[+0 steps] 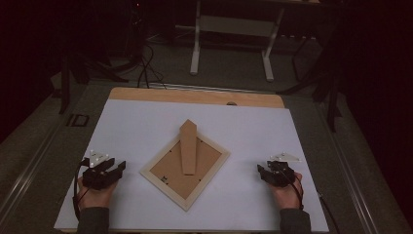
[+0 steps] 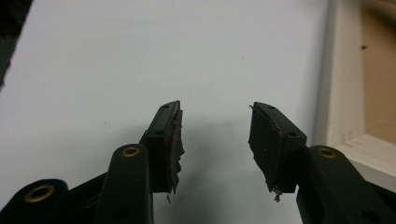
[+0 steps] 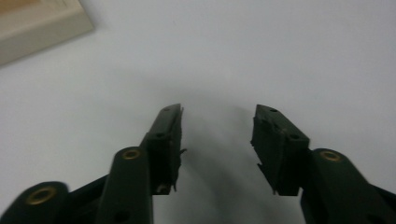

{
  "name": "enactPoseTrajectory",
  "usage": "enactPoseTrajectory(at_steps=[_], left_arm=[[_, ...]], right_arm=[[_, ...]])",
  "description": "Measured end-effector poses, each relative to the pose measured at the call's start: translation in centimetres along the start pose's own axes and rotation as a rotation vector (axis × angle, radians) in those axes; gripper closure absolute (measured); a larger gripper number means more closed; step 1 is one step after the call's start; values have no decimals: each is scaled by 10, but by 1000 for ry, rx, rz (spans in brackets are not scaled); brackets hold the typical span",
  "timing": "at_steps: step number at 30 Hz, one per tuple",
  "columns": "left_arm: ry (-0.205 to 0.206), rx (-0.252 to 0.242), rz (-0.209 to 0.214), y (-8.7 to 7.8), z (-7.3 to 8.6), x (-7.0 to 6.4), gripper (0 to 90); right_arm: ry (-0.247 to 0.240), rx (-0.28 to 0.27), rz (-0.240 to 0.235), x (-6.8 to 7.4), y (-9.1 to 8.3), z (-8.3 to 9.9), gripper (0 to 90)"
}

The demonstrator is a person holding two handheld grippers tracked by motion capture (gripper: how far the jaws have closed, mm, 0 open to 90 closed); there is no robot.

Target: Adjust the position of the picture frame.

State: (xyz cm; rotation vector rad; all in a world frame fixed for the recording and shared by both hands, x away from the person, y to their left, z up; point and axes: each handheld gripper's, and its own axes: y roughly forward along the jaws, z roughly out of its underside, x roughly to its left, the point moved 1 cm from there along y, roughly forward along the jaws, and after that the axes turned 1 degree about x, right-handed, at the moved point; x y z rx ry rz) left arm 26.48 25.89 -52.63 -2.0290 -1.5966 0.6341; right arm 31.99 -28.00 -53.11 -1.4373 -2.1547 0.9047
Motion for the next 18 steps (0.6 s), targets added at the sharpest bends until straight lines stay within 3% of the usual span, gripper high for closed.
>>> enactPoseTrajectory(at_steps=[3, 8, 18], left_arm=[[-4, -16, 43, -4, 0, -2, 534], [-7, -47, 77, -11, -2, -5, 534], [22, -42, 112, -15, -2, -9, 525]], right_arm=[[-12, -29, -9, 3, -4, -2, 561], [-20, -53, -21, 5, -6, -3, 568], [-20, -94, -47, 2, -16, -13, 571]])
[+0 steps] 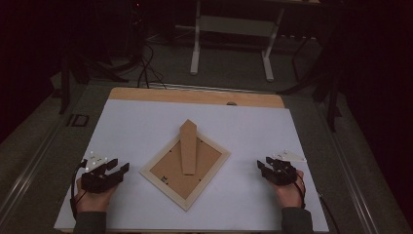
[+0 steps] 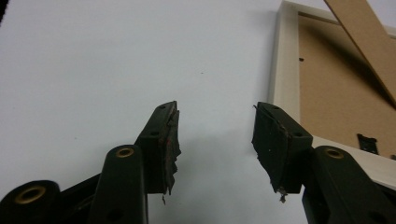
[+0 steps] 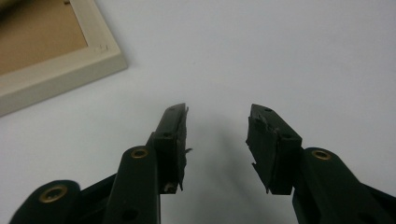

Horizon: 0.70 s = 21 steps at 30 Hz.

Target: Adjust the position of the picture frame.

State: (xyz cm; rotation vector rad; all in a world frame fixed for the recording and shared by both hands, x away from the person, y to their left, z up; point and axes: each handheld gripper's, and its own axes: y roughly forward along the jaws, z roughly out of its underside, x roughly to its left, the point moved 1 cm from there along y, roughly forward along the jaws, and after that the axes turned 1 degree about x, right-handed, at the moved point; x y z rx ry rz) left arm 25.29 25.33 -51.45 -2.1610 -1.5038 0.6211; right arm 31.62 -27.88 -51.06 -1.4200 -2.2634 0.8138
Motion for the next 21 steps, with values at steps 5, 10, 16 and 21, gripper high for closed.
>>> enactPoseTrajectory(at_steps=[5, 10, 16, 21], left_arm=[[39, 8, 19, 2, 0, -6, 558], [65, 23, 28, 4, 2, -9, 548], [66, 28, 32, 6, 3, -12, 556], [54, 43, 34, 8, 3, -13, 506]], right_arm=[[14, -33, -57, -3, -3, -10, 613], [39, -57, -112, -1, 0, -20, 625], [27, -65, -131, 1, 6, -31, 641], [44, -65, -135, 0, 11, -36, 641]])
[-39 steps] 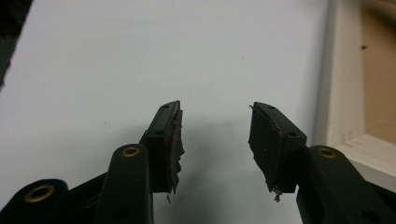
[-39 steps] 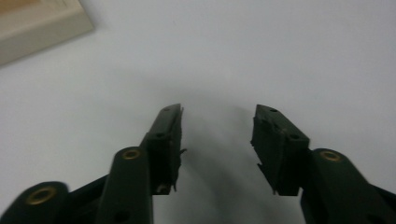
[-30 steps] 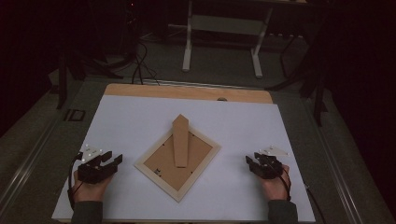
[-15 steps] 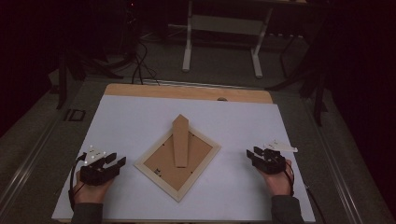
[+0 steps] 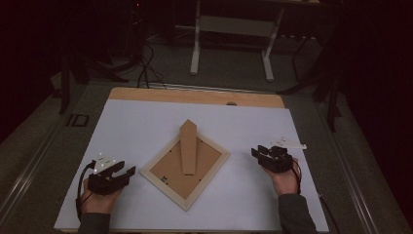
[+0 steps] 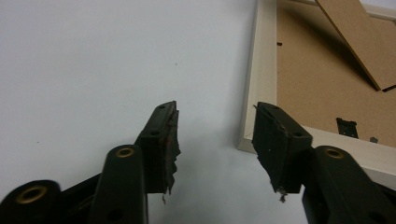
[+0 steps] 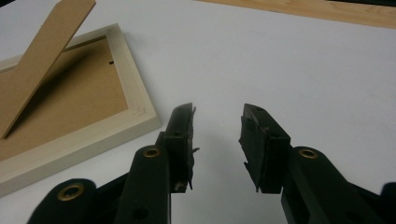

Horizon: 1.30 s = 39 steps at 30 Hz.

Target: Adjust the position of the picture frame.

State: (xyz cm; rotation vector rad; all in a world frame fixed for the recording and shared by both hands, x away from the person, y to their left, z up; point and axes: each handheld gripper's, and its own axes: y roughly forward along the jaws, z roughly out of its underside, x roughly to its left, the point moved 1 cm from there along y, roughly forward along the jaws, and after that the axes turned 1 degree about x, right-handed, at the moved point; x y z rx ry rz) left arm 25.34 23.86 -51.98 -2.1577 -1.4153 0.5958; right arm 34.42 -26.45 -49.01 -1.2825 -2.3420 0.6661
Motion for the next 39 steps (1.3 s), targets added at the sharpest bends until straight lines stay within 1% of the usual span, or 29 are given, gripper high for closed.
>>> enactPoseTrajectory(at_steps=[3, 5, 9, 11, 16, 19, 21, 23, 27, 31, 35, 39], left_arm=[[4, 1, 3, 1, 0, -1, 501], [15, 6, 7, 1, 0, -2, 500], [26, 11, 15, 3, 0, -5, 500], [39, 20, 24, 3, 0, -7, 501], [54, 24, 42, 3, 2, -10, 565], [52, 33, 53, 3, 5, -10, 593], [43, 25, 70, 2, 6, -9, 621], [44, 28, 79, 2, 6, -10, 645], [68, 40, 95, 5, 7, -15, 681], [97, 65, 111, 9, 7, -22, 713], [115, 84, 118, 11, 8, -28, 753], [134, 104, 123, 13, 10, -32, 803]], right_arm=[[-3, 5, -3, 0, 3, -2, 642], [-7, 6, -5, 0, 5, -3, 643], [2, 6, -14, 0, 10, -6, 644], [-5, 4, -18, 1, 13, -9, 644], [-10, 3, -27, 4, 22, -14, 647], [-13, 2, -33, 6, 26, -16, 653], [-16, 6, -40, 8, 29, -17, 659], [-15, 9, -51, 9, 33, -18, 669], [-8, 15, -65, 12, 41, -19, 701], [-4, 27, -80, 17, 50, -19, 748], [-13, 41, -91, 23, 58, -18, 805], [-11, 54, -101, 28, 65, -16, 857]])
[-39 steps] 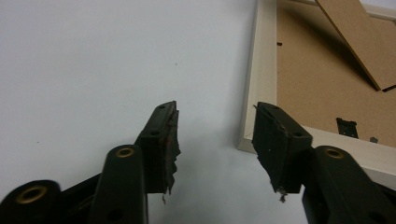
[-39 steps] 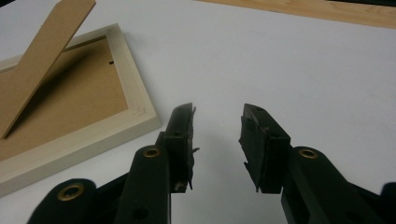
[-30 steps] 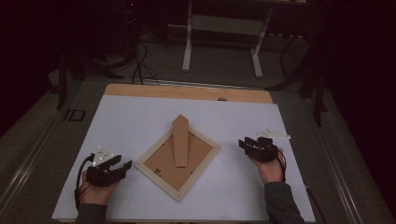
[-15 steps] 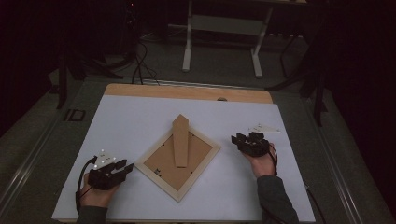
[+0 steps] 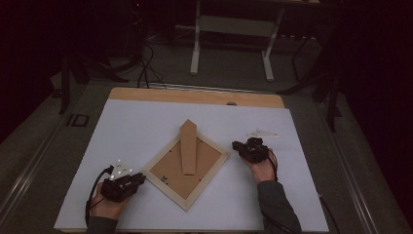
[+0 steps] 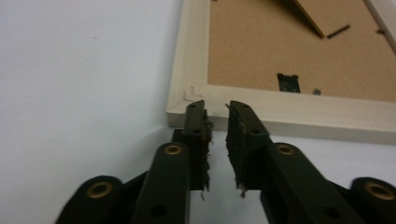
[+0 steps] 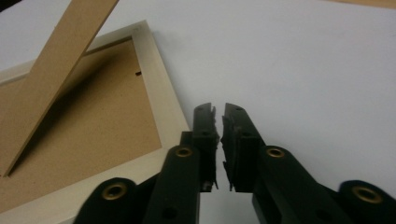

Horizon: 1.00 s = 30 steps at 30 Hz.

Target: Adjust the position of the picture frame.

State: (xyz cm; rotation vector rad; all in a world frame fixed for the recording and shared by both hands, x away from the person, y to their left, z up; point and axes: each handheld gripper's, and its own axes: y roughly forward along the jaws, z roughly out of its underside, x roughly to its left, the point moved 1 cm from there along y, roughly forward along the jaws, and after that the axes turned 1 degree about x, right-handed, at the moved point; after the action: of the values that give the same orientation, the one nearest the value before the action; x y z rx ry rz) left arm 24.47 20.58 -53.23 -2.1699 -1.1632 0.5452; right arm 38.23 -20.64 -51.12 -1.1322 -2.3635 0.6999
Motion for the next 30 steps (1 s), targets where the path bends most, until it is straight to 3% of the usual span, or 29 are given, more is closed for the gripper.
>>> enactPoseTrajectory(at_steps=[4, 8, 13, 21, 30], left_arm=[[13, 3, -12, -1, 0, 0, 842], [3, 1, -37, -2, 1, 4, 900], [-30, -12, -73, -4, 1, 16, 900], [-42, 3, -117, 5, -4, 30, 900], [-39, 25, -106, 15, -5, 31, 900]], right_arm=[[4, 11, -14, 4, 4, 3, 886], [-22, 34, -26, 11, 7, 8, 899], [-31, 55, -42, 20, 9, 16, 900], [-20, 81, -46, 30, 5, 31, 900], [-27, 115, -53, 41, 3, 44, 900]])
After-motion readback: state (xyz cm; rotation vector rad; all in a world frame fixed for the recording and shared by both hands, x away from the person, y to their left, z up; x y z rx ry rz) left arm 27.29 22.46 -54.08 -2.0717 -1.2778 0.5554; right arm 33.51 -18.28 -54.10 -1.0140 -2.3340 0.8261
